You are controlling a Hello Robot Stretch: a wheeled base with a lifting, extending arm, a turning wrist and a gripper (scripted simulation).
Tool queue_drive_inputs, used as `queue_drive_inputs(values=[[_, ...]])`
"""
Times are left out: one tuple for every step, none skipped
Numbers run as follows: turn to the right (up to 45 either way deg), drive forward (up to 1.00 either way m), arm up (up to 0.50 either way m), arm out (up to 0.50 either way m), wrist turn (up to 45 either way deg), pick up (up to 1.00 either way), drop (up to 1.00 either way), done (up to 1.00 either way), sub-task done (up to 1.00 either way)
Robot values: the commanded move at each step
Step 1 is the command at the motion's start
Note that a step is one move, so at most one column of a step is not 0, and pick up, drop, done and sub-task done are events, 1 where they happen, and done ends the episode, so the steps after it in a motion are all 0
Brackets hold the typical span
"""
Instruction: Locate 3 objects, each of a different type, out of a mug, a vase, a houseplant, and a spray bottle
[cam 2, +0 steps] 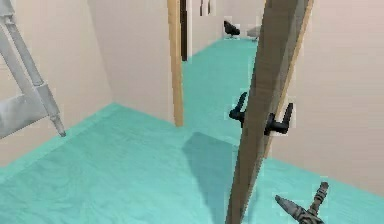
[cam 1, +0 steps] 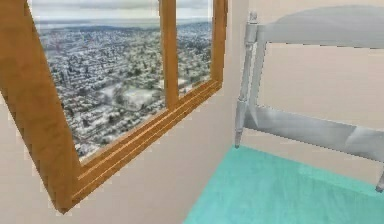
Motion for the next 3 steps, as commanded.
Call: queue_drive_inputs(values=[[45.0,0.0,0.0,0.0,0.0,0.0,0.0,0.0,0.0],[39.0,0.0,0.0,0.0,0.0,0.0,0.0,0.0,0.0],[0.0,0.5,0.0,0.0,0.0,0.0,0.0,0.0,0.0]])
